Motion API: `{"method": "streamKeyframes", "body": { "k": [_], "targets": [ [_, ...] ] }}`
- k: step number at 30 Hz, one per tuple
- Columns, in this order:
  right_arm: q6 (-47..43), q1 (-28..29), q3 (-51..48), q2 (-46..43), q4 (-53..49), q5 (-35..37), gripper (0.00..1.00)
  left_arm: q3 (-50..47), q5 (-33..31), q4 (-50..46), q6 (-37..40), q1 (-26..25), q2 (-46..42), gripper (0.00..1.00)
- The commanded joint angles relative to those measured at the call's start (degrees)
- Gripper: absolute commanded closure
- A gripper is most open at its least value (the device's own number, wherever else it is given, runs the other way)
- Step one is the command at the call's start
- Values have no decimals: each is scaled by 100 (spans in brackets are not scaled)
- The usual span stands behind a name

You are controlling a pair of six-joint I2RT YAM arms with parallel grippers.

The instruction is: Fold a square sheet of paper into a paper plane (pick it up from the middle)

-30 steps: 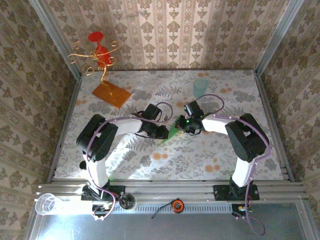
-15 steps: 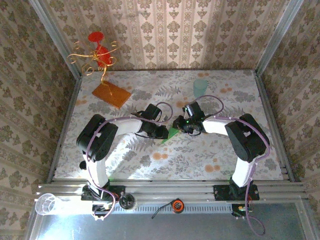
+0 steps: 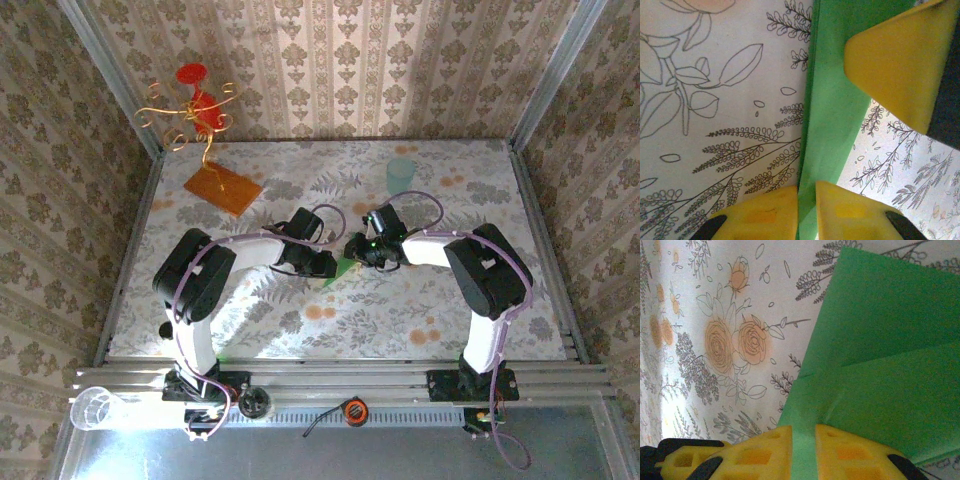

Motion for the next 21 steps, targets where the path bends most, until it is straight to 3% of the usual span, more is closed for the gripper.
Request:
{"method": "streamKeyframes", "body": {
  "k": [1, 11, 19, 21],
  "targets": [
    [-155, 4, 151, 140, -220, -88, 79, -108, -109, -116, 140, -86, 370, 81],
    [-484, 4, 315, 344, -786, -40, 79, -149, -154, -168, 110, -67, -105, 79],
    [-668, 29, 272, 298, -833, -424, 79, -490, -179, -293, 117, 263, -1216, 55],
    [-652, 63, 272, 281, -821, -504, 79, -468, -131, -285, 134, 264, -1323, 54]
  ]
}}
